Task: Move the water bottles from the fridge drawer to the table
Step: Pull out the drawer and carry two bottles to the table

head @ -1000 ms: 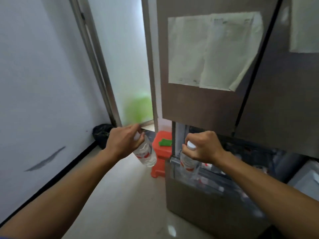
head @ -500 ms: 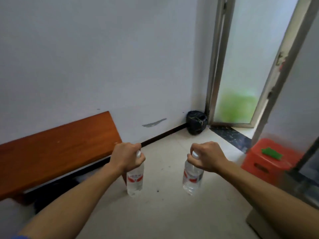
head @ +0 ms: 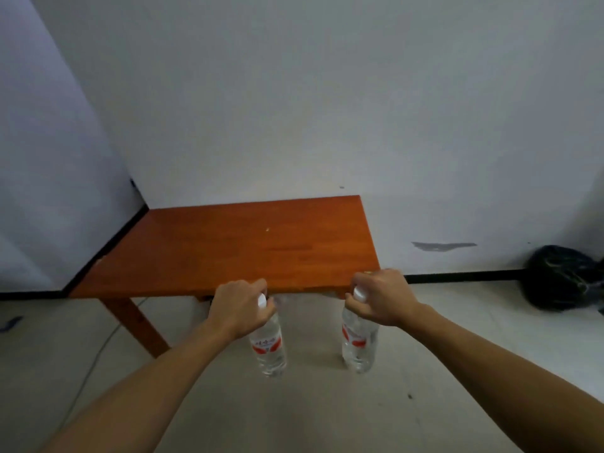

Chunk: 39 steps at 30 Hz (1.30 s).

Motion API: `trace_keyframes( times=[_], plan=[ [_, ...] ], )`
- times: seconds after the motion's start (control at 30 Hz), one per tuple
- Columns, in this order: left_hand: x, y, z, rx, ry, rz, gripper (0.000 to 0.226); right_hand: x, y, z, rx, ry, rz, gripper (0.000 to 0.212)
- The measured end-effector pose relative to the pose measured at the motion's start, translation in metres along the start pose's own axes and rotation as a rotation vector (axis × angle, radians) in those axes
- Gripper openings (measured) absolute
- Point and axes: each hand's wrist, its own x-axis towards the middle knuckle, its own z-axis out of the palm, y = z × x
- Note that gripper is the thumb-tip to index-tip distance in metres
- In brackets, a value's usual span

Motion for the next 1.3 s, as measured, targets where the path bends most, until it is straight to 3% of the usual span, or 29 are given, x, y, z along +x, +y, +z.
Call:
trace_keyframes(
  times=[0.43,0.83,1.13,1.3],
  plan=[
    [0.058,-0.224,0.027,-0.072,0.017,-0.380,0.024,0.254,-0.075,0.102,0.051,-0.050,-0.224,0.044],
    [0.170,-0.445,0.060,-0.084,-0.079,-0.283,0.025,0.424,-0.160,0.206,0.047,-0.167,0.026,0.035],
    [0.276,-0.559,0.116,-0.147,-0.090,-0.305,0.025,0.558,-0.153,0.264,0.103,-0.220,0.066,0.031],
    [0.341,-0.613,0.142,-0.186,-0.178,-0.245,0.023,0.641,-0.144,0.304,0.164,-0.244,0.079,0.024]
  ],
)
